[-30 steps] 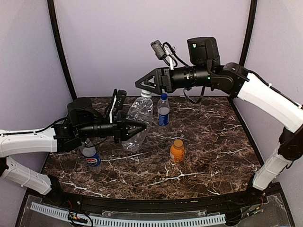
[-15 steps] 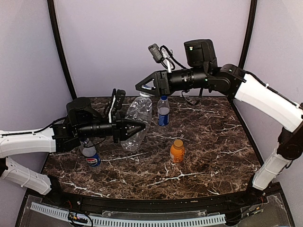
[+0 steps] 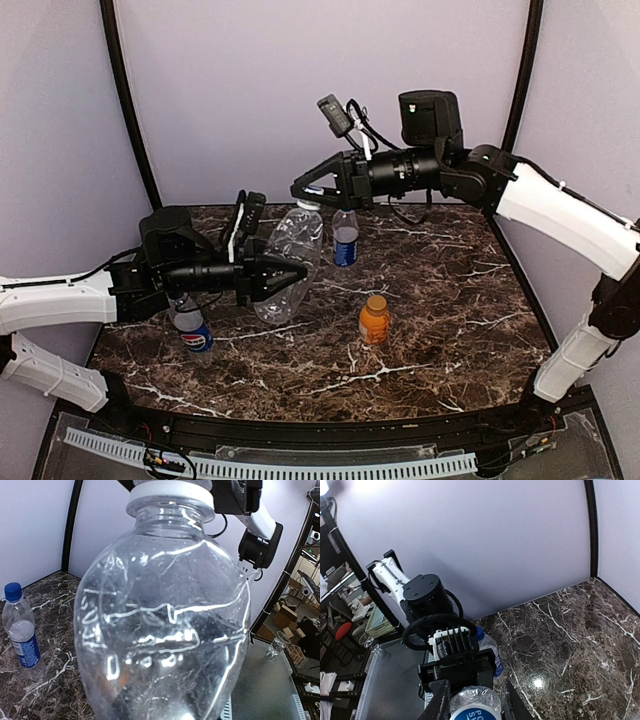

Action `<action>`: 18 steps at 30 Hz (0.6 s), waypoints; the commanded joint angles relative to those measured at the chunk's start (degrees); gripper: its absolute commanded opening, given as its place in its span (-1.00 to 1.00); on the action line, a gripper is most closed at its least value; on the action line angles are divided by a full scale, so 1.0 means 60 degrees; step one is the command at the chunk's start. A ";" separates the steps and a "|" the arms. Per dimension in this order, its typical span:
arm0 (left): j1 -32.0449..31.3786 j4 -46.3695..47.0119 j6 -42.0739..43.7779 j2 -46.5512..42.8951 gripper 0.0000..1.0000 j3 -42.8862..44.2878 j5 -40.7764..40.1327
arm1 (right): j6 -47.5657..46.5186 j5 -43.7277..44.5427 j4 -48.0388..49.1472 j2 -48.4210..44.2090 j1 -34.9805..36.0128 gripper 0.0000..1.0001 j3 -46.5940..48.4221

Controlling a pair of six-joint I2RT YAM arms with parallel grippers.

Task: Unscrew the bottle caps
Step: Unscrew the bottle cap from the plastic bottle.

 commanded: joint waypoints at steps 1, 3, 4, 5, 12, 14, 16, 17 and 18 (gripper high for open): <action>0.0002 0.1122 -0.0156 -0.0525 -0.33 -0.0193 0.1648 | -0.1676 -0.2807 0.0700 -0.0381 -0.0478 -0.87 -0.0258; 0.0007 0.1517 -0.0359 -0.0534 -0.31 -0.0314 0.2385 | -0.2419 -0.3667 0.0494 -0.0331 -0.0540 -0.83 -0.0143; 0.0011 0.1755 -0.0436 -0.0535 -0.31 -0.0348 0.2808 | -0.2715 -0.4080 0.0363 -0.0279 -0.0556 -0.81 -0.0042; 0.0009 0.1854 -0.0568 -0.0528 -0.31 -0.0418 0.2977 | -0.2983 -0.4488 0.0206 -0.0199 -0.0583 -0.79 0.0064; 0.0016 0.2973 -0.1154 -0.0187 -0.30 -0.0561 0.4210 | -0.3848 -0.6215 -0.0418 0.0310 -0.0663 -0.64 0.0728; 0.0014 0.3237 -0.1323 -0.0011 -0.30 -0.0517 0.4510 | -0.3948 -0.6514 -0.0532 0.0384 -0.0663 -0.61 0.0891; 0.0010 0.3411 -0.1437 0.0160 -0.30 -0.0440 0.4731 | -0.3976 -0.6582 -0.0576 0.0436 -0.0670 -0.60 0.1002; 0.0009 0.3443 -0.1488 0.0208 -0.30 -0.0412 0.4772 | -0.3976 -0.6590 -0.0605 0.0458 -0.0667 -0.60 0.1039; 0.0008 0.3497 -0.1499 0.0273 -0.30 -0.0372 0.4771 | -0.3968 -0.6573 -0.0637 0.0479 -0.0671 -0.60 0.1073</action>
